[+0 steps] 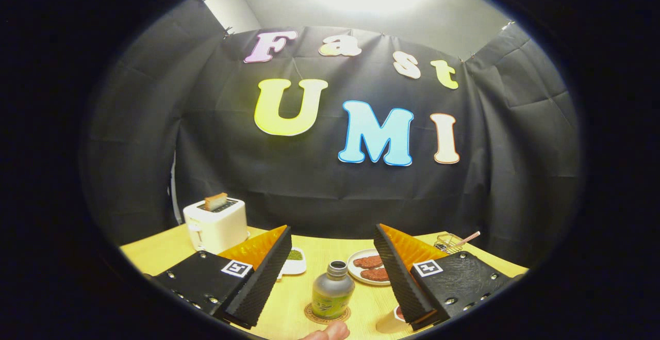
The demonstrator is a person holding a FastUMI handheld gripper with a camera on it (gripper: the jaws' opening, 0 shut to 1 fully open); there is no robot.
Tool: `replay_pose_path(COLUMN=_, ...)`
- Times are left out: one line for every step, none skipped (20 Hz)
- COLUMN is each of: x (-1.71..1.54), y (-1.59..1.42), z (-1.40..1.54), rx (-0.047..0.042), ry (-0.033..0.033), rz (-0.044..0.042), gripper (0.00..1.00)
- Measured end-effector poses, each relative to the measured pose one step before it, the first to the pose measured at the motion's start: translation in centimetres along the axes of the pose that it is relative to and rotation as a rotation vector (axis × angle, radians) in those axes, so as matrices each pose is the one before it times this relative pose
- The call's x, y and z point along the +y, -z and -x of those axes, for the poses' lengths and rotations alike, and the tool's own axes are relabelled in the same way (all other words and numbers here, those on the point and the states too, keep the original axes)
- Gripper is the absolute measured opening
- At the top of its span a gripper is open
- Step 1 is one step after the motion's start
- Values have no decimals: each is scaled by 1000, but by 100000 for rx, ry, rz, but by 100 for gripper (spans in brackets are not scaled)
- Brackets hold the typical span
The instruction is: Take the bottle from table, then pour the juice into the cup, finally place the bottle on the coaster
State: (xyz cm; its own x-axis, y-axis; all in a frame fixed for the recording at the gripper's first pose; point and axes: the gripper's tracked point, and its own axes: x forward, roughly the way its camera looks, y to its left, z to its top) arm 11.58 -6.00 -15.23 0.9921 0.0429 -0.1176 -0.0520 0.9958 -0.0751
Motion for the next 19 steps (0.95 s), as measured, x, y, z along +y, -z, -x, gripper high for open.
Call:
replay_pose_path(x=-555, y=-1352, z=936, rx=-810, ry=1689, rz=-215, gripper=98)
replay_pose_path(x=-435, y=-1436, z=911, rx=-1459, ry=1430, rz=-33, gripper=98)
replay_pose_path(x=-333, y=-1456, z=730, rx=-1024, ry=1094, rz=-292, gripper=98)
replay_pose_path(x=-179, y=-978, z=571, rx=-220, ry=696, rz=-96, gripper=98)
replay_pose_path(x=3, y=-960, z=670, rx=772, ry=110, rz=715, gripper=98)
replay_pose_path(x=-129, y=-940, z=673, rx=442, ry=33, rz=557, gripper=98)
replay_pose_path(x=128, y=-1018, z=674, rx=-233, ry=-594, rz=144, gripper=98)
replay_pose_path(x=216, y=-901, z=628, rx=-770, ry=-1224, rz=-78, gripper=98)
replay_pose_path(x=330, y=-921, z=581, rx=-927, ry=-1531, rz=-83, gripper=98)
replay_pose_path(x=53, y=-636, z=565, rx=-785, ry=-888, rz=109, gripper=98)
replay_pose_path(x=-14, y=-485, z=599, rx=-159, ry=-346, rz=339, gripper=98)
replay_pose_path(x=-82, y=-415, z=611, rx=-366, ry=-267, rz=218, gripper=98)
replay_pose_path(x=144, y=-491, z=526, rx=-686, ry=-847, rz=-383, gripper=98)
replay_pose_path(x=-11, y=-229, z=363, rx=-571, ry=-705, rz=-984, gripper=98)
replay_pose_path(x=-62, y=-122, z=390, rx=-332, ry=-548, rz=-608, gripper=98)
replay_pose_path(x=-268, y=-21, z=291, rx=-479, ry=82, rz=-370, gripper=98)
replay_pose_path(x=-354, y=-36, z=259, rx=-333, ry=374, rz=96, gripper=98)
replay_pose_path(x=-361, y=252, z=155, rx=1, ry=577, rz=92, gripper=98)
replay_pose_path(x=-303, y=335, z=17, rx=453, ry=459, rz=-17, gripper=98)
